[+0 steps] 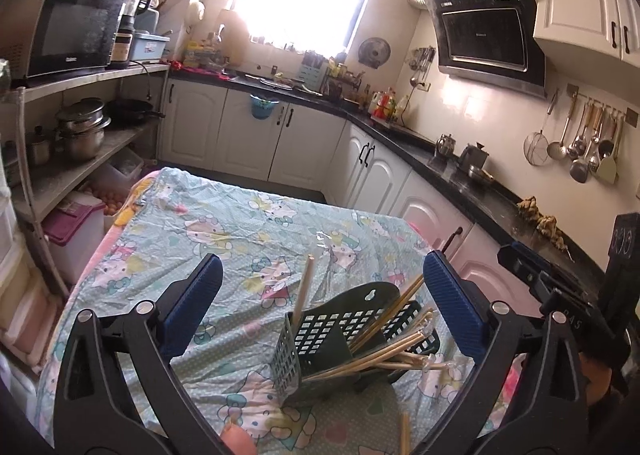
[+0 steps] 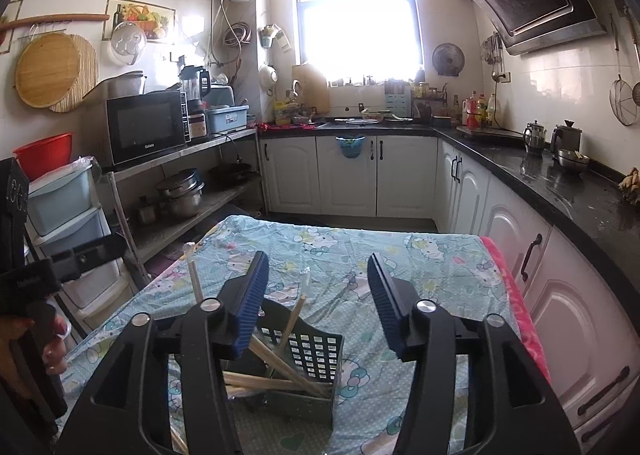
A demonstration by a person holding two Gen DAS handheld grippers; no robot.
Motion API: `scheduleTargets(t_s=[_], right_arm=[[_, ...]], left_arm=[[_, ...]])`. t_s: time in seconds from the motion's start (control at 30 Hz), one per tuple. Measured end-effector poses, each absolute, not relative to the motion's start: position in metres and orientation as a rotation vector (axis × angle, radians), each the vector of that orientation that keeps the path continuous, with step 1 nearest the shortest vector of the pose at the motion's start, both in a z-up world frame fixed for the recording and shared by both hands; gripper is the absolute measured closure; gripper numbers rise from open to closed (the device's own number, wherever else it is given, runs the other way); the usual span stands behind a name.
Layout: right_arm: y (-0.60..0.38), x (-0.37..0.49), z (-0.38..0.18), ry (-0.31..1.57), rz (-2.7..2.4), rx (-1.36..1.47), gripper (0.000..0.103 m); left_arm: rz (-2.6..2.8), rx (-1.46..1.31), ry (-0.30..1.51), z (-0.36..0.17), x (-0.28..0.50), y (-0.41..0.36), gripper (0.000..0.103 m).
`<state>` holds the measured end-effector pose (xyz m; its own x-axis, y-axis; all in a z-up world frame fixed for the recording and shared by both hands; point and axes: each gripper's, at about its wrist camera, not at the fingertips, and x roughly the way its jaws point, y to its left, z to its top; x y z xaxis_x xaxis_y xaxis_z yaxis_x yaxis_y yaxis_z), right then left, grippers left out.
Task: Organize utensils
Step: 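Move the left tool back over the chopstick pile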
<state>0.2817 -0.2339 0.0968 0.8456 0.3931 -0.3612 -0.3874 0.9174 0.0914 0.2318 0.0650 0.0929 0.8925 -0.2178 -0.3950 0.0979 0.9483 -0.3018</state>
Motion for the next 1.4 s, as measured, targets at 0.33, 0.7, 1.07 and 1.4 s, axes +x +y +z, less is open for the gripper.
scheduleTargets(t_s=[0.33,0.7,1.07,1.4], right_arm=[[-0.245,0.257,0.097,0.378,0.410,0.017,0.043],[-0.248,0.227,0.097,0.369,0.418,-0.004,0.037],[-0.241,0.198,0.085,0.389,0.436,-0.043,0.036],[-0.234,0.180,0.076,0.410,0.456,-0.069,0.036]], left_arm=[[-0.152,-0.306,0.425,0.097,0.206,0.072,0.011],[-0.163,-0.346,0.414,0.094,0.174,0.076,0.011],[-0.152,-0.368,0.455,0.072,0.155,0.081,0.011],[-0.135,-0.392,0.481,0.057,0.141,0.085,0.011]])
